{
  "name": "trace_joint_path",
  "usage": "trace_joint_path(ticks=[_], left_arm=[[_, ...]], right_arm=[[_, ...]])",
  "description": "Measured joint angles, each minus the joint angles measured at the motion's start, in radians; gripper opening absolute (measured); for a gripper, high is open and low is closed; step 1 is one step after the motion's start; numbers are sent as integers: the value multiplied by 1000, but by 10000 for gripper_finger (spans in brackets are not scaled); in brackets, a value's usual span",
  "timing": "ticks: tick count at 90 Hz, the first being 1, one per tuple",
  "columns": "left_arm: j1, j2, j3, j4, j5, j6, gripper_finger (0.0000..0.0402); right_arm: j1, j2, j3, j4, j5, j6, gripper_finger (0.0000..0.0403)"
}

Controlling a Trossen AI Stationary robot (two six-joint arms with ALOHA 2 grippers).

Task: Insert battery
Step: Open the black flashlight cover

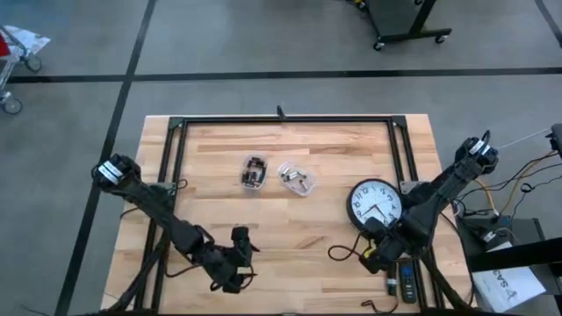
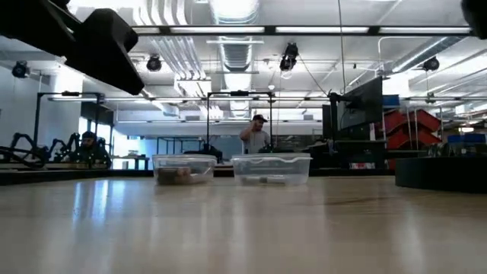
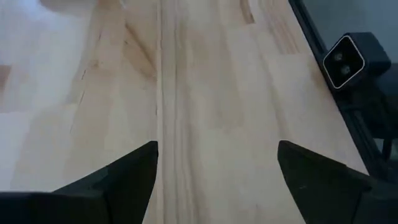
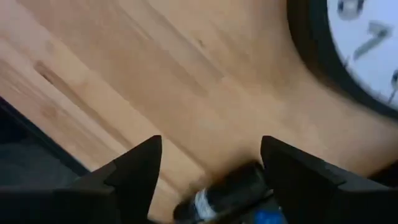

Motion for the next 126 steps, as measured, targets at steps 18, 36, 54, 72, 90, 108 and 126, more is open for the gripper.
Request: trace_joint_path(ticks=[18,36,54,72,90,108,126], left_arm=[[-13,7,0,41,-24,33,310],[-16,48,-1,104,-20,78,310],[-16,81,-2,122,-20,78,310],[-16,87,-2,124,-20,79,310],[-15,89,-1,148,-20,101,310],[-10,97,-1,185,-22,133,310],[-3,97,-1,186,-27,152,310]], right_arm=[[121,0,-18,14,-31,244,272],[199,28,-30,17,-34,441,260],[201,129,-30,79,-94,473,241],[191,218,-31,126,-117,459,226],[145,284,-31,179,-110,391,204],[52,347,-28,275,-138,201,183],[-54,386,-10,286,-237,-30,146]])
